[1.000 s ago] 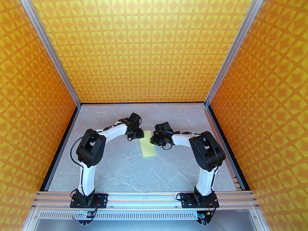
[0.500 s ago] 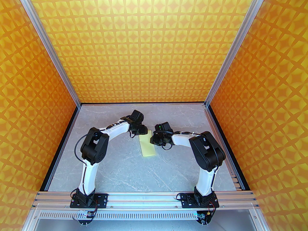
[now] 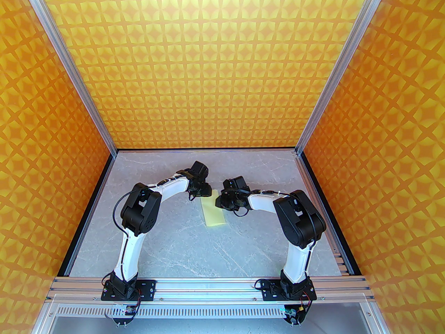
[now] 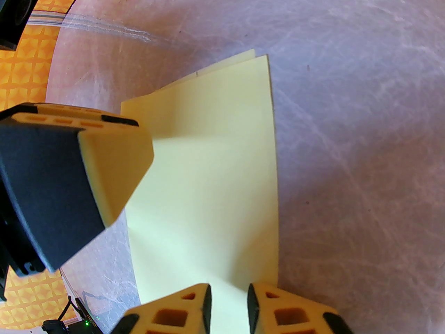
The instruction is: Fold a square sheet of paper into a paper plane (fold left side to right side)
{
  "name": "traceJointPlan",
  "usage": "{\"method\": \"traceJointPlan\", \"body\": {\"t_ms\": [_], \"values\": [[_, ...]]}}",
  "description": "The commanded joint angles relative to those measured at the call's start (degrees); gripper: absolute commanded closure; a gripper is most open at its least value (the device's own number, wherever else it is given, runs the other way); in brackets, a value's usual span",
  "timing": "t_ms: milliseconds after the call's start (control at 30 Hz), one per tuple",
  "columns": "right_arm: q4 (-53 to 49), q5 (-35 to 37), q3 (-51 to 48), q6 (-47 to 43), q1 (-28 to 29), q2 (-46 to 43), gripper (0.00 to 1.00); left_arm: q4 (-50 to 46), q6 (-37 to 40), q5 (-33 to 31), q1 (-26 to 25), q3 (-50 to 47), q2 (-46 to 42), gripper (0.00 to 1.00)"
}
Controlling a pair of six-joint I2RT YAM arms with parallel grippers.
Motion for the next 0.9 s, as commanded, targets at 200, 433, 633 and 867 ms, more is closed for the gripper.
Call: {"method": "traceJointPlan", "body": {"t_ms": [200,433,633,867], "values": [[-5.12,2.8,-0.16,-0.69,-0.05,-1.7,0.71,0.86,1.3,-3.01,0.72,-3.65,0.37,0.67],[-5.41,1.3,0.44,-0.15,0.03,-4.49,0.7,2.05,0.47,-3.19,0.72,-5.57,0.28,0.67],[-3.69,0.62,-0.85,0.92,2.56,-8.97,0.73,2.49,-0.06,-3.23,0.72,-5.92,0.29,0.67],[-3.26,-1.81,0.31,2.57,9.23,-8.29,0.75,2.87,-0.45,-2.99,0.72,-6.1,0.28,0.67]]}}
